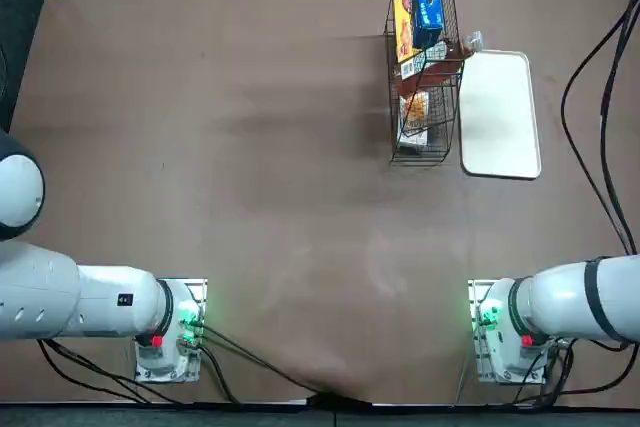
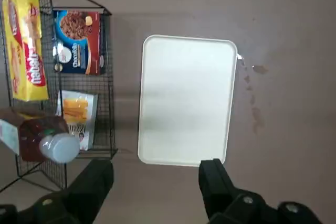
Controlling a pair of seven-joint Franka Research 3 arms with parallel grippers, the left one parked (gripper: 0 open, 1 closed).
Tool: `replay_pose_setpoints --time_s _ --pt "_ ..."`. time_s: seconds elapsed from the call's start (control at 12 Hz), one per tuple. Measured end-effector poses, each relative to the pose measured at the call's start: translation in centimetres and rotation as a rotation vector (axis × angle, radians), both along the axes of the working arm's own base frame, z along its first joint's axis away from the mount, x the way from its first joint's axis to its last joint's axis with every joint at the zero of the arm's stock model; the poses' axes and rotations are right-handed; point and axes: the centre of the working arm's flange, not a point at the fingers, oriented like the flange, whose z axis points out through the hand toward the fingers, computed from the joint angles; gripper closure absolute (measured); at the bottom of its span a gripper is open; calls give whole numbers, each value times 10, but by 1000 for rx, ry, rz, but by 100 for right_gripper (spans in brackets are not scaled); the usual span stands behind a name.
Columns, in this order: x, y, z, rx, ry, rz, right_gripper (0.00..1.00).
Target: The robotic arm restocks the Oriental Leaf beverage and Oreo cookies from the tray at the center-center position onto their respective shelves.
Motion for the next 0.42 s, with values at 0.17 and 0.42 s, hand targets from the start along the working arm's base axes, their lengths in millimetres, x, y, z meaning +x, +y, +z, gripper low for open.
replay_pose_setpoints --time_s 0.17,0.42 --pt "-3 8 1 2 18 14 0" --pt "-5 16 4 34 29 20 0"
